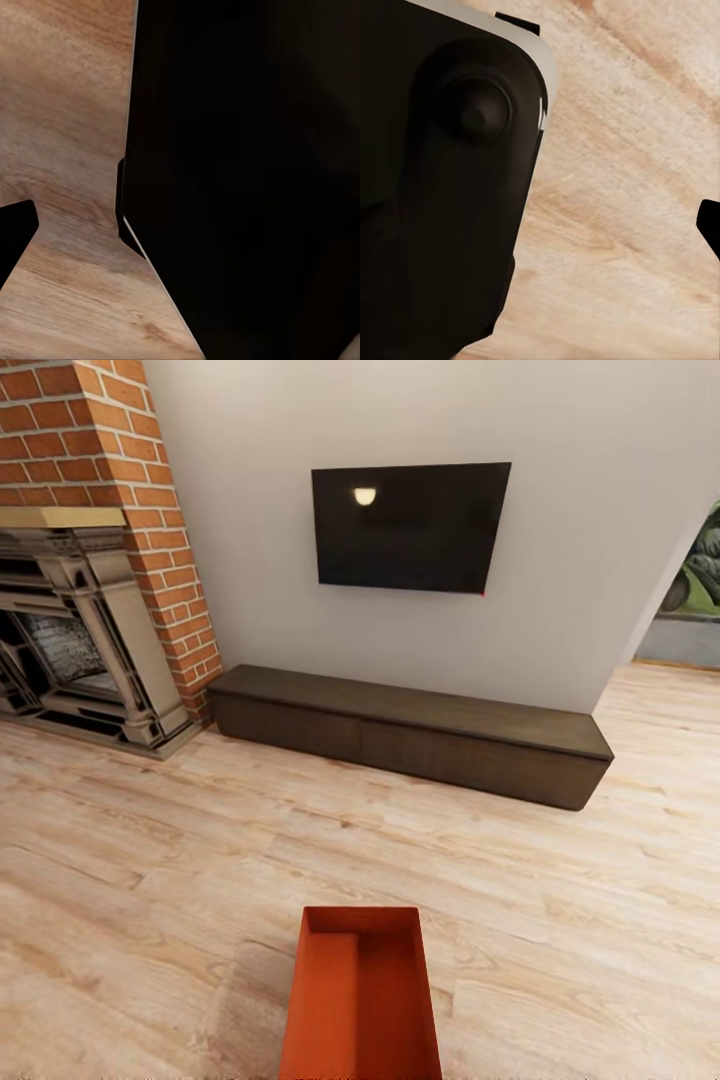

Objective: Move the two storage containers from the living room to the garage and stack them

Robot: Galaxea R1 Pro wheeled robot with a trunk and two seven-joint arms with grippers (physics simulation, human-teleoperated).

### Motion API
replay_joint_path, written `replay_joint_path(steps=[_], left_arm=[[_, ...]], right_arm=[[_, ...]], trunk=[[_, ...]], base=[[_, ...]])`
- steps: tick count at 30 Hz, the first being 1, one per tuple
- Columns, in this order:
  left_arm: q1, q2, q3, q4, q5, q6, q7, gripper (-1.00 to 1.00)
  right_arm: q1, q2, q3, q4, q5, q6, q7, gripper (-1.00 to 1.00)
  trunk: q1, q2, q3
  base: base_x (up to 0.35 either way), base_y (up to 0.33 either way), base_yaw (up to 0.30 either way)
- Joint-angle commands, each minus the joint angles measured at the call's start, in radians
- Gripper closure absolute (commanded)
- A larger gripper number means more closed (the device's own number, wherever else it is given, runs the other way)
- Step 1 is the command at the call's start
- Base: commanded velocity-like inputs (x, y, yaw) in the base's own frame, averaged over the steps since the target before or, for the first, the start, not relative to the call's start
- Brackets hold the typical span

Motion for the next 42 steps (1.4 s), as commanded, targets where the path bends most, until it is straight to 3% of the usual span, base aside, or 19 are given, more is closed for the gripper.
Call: replay_joint_path(steps=[1,42], left_arm=[[0.0,0.0,0.0,0.0,0.007,-0.002,0.0,-1.0],[0.0,0.0,-0.001,-0.001,0.007,-0.002,0.0,-1.0]], right_arm=[[-0.001,0.0,0.008,0.003,-0.007,-0.006,-0.001,-1.0],[-0.001,0.0,0.008,0.003,-0.007,-0.006,-0.001,-1.0]], trunk=[[0.0,0.0,-0.002],[0.0,0.0,-0.068]], base=[[0.0,0.0,0.0],[0.0,0.0,0.0]])
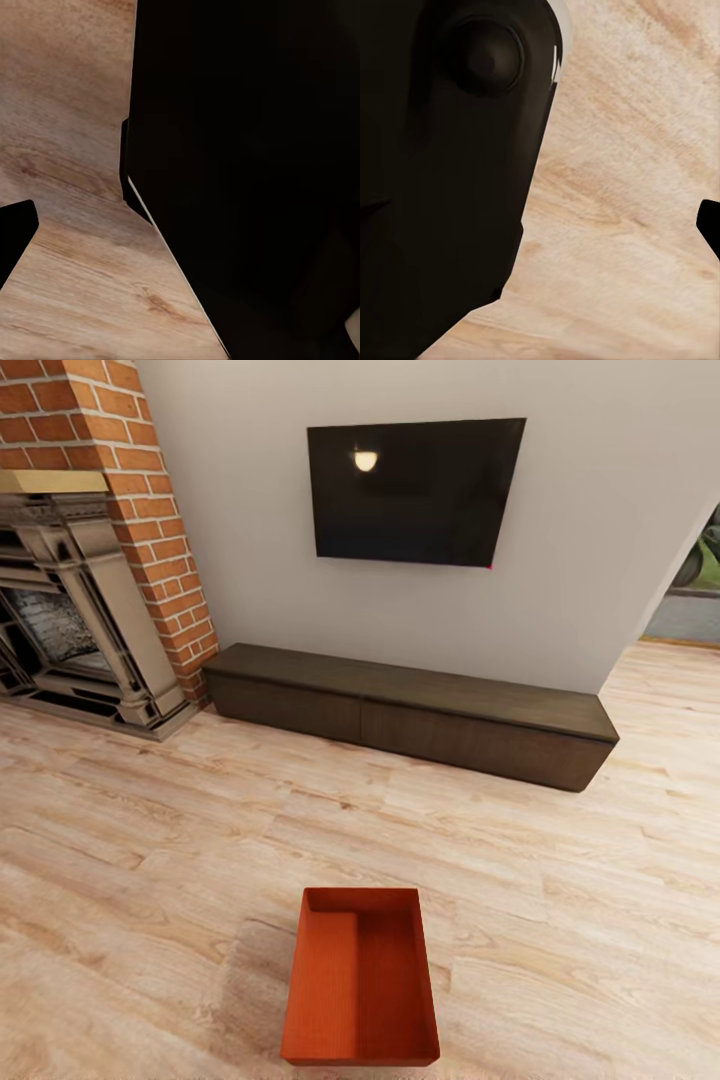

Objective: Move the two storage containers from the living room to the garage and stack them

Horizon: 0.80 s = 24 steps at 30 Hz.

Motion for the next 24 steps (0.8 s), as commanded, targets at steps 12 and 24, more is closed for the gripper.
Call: replay_joint_path(steps=[12,24], left_arm=[[0.0,0.0,-0.001,0.0,0.007,-0.002,0.0,-1.0],[0.0,0.0,0.0,0.0,0.007,-0.002,0.0,-1.0]], right_arm=[[-0.001,0.0,0.008,0.003,-0.007,-0.006,-0.001,-1.0],[-0.001,0.0,0.008,0.003,-0.007,-0.006,-0.002,-1.0]], trunk=[[0.0,0.0,-0.02],[0.0,0.0,-0.039]], base=[[0.0,0.0,0.0],[0.0,0.0,0.0]])
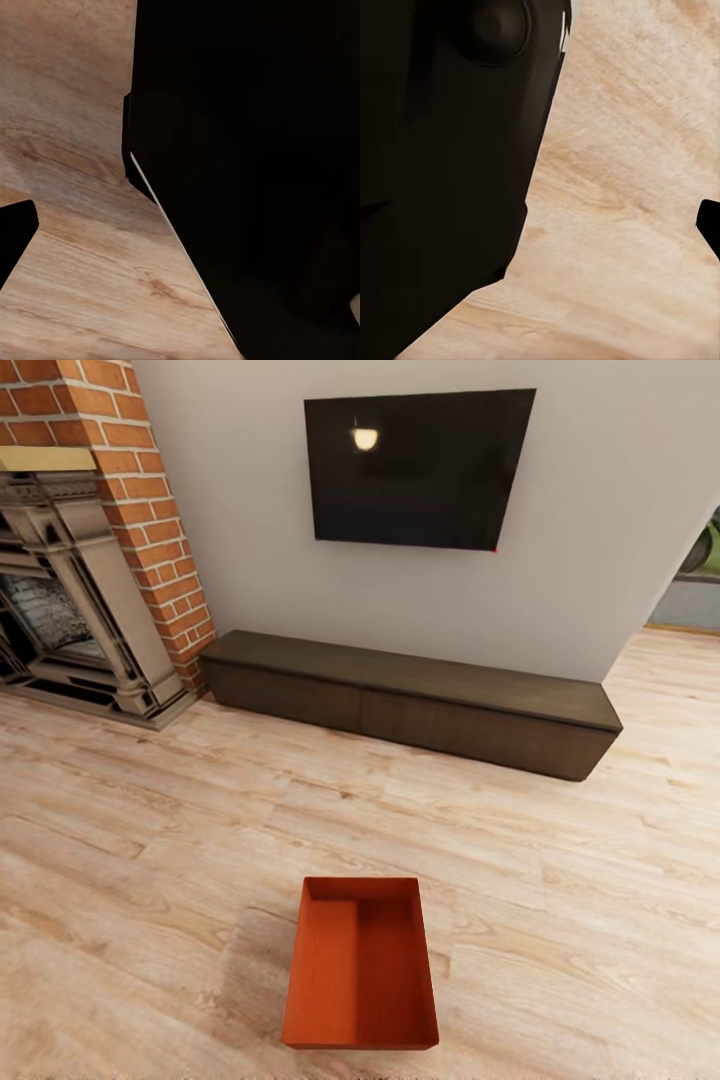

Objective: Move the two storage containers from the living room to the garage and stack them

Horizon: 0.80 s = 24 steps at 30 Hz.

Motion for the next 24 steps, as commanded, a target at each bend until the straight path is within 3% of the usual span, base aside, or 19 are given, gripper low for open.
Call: replay_joint_path(steps=[1,24], left_arm=[[0.0,0.0,0.0,-0.001,0.007,-0.002,0.0,-1.0],[0.0,0.0,0.0,-0.001,0.007,-0.002,0.0,-1.0]], right_arm=[[-0.001,0.0,0.008,0.003,-0.007,-0.006,-0.001,-1.0],[-0.001,0.001,0.008,0.003,-0.007,-0.006,-0.001,-1.0]], trunk=[[0.0,0.0,-0.002],[0.0,0.0,-0.039]], base=[[0.0,0.0,0.0],[0.0,0.0,0.0]])
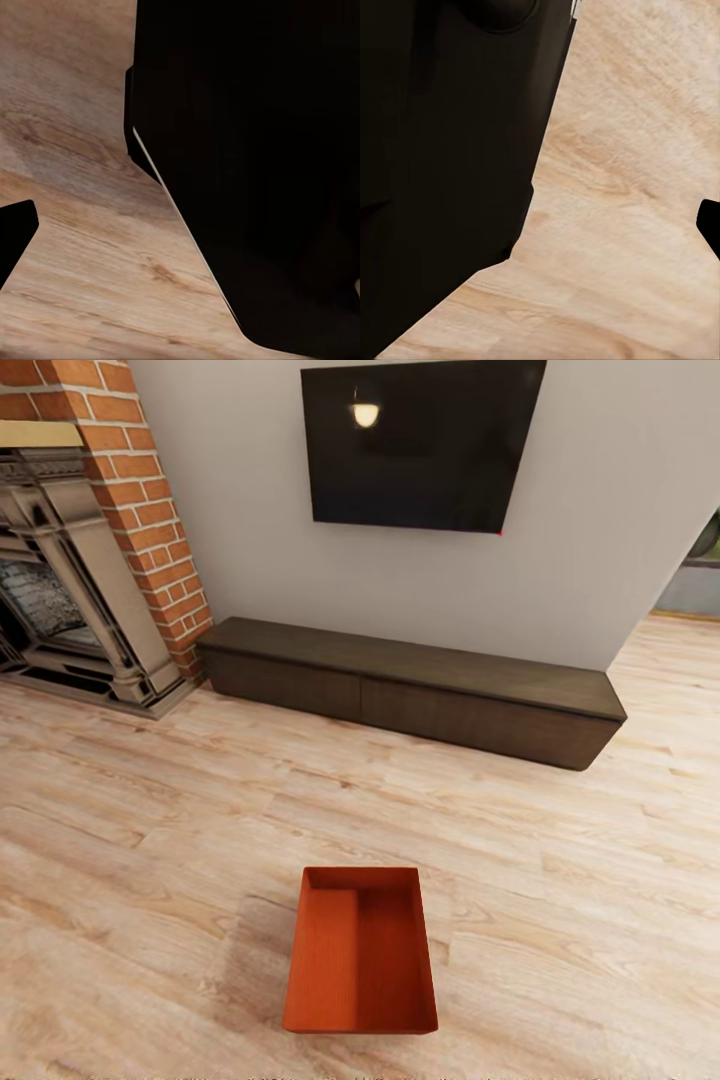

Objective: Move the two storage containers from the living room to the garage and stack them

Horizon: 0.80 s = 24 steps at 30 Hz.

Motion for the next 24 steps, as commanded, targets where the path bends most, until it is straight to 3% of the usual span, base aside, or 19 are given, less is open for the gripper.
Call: replay_joint_path(steps=[1,24], left_arm=[[0.0,0.0,-0.001,0.0,0.007,-0.002,0.0,-1.0],[0.0,0.0,-0.001,0.0,0.007,-0.002,0.0,-1.0]], right_arm=[[-0.001,0.0,0.008,0.003,-0.007,-0.006,-0.001,-1.0],[-0.001,0.0,0.008,0.003,-0.008,-0.006,-0.001,-1.0]], trunk=[[0.0,0.0,-0.002],[0.0,0.0,-0.038]], base=[[0.0,0.0,0.0],[0.0,0.0,0.0]])
